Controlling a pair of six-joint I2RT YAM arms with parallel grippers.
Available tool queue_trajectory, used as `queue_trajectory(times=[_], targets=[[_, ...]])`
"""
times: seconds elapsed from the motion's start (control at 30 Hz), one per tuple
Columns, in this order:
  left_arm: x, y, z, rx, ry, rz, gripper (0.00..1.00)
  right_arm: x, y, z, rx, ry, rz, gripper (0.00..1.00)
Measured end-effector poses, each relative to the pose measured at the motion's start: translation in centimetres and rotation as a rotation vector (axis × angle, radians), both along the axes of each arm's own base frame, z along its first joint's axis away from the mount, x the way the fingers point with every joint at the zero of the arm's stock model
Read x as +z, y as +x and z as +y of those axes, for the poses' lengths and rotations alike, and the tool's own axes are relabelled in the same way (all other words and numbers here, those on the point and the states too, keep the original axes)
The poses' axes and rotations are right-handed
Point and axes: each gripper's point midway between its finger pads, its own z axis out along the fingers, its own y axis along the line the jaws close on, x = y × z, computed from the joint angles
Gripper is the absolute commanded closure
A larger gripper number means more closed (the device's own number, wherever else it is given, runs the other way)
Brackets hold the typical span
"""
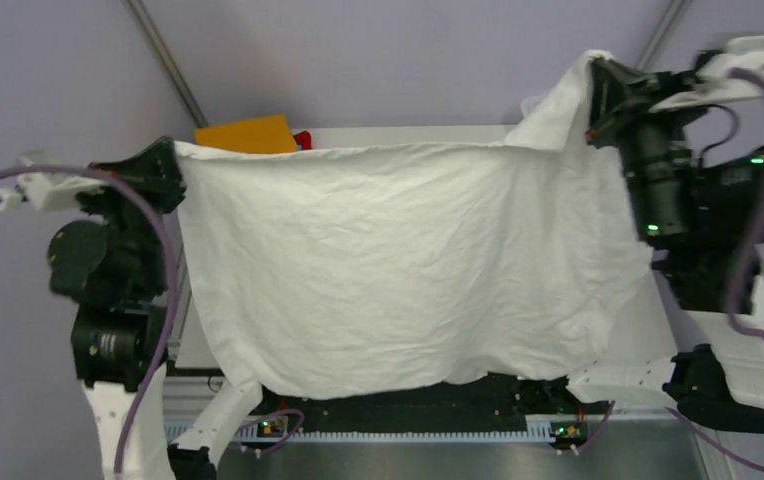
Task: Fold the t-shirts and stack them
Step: Flatten out the tshirt
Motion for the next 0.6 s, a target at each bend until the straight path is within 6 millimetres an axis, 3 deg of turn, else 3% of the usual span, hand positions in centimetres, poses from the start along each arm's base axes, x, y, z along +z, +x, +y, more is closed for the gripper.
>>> queue_trajectory(times=[0.13,0.2,0.3,0.4,0.5,0.6], targets=[[-8.2,9.5,0.2,0.066,0.009,0.263,1.00,-6.7,7.2,1.6,-0.304,-0.179,0.089,1.00],[-14.2,14.8,0.0,0.087,0.024,0.423,1.00,-10.9,12.0,0.7,-0.423,-0.252,0.174,1.00],[-24.0,20.8,-0.5,0.092,0.054,0.647,1.00,-18.9,18.4,-1.4,-0.498,-0.331,0.313,1.00],[-34.1,24.3,-1.1,0.083,0.086,0.870,1.00,-28.2,22.7,-2.4,-0.479,-0.374,0.467,1.00],[-41.6,27.0,-1.7,0.060,0.106,1.024,1.00,-37.5,26.2,-2.5,-0.436,-0.385,0.625,1.00],[-47.0,29.4,-2.2,0.046,0.123,1.154,1.00,-46.7,29.0,-2.0,-0.386,-0.398,0.785,1.00]])
